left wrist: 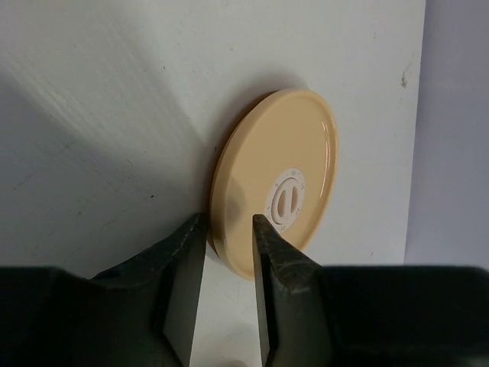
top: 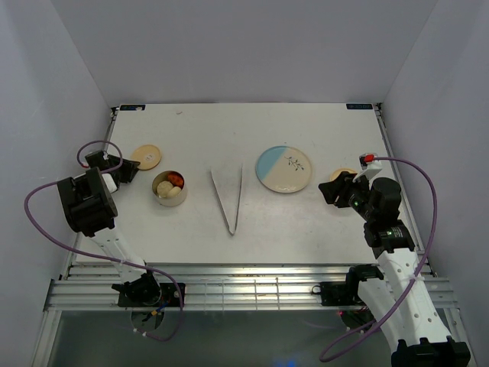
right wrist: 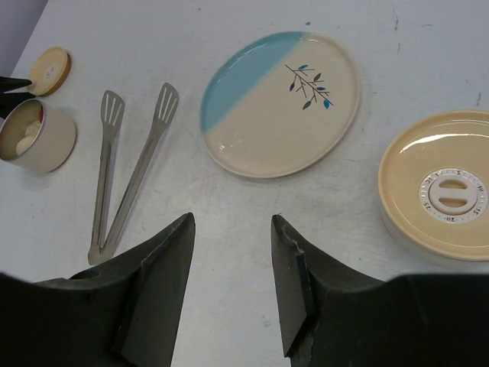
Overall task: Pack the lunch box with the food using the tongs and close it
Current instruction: Pick up the box lid from the center of the board.
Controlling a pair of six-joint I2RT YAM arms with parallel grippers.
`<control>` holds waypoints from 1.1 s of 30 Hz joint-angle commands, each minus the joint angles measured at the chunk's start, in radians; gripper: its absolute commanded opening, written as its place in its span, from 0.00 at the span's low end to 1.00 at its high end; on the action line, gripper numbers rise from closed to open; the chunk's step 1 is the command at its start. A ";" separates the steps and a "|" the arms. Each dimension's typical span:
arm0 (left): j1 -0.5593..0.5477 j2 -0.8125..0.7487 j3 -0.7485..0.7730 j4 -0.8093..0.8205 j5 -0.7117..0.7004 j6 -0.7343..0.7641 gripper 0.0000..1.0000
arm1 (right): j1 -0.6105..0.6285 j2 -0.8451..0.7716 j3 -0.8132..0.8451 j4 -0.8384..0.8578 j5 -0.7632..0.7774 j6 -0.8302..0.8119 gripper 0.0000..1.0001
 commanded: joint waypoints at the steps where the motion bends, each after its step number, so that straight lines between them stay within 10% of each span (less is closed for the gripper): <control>1: -0.008 0.008 -0.017 -0.026 -0.030 0.007 0.41 | 0.005 -0.001 0.000 0.038 0.008 -0.008 0.51; 20: -0.012 -0.055 -0.023 -0.015 -0.031 0.013 0.00 | 0.005 -0.016 0.011 0.035 -0.028 -0.014 0.50; 33: -0.012 -0.159 -0.062 -0.015 0.019 0.002 0.00 | 0.005 -0.016 0.008 0.038 -0.026 -0.014 0.50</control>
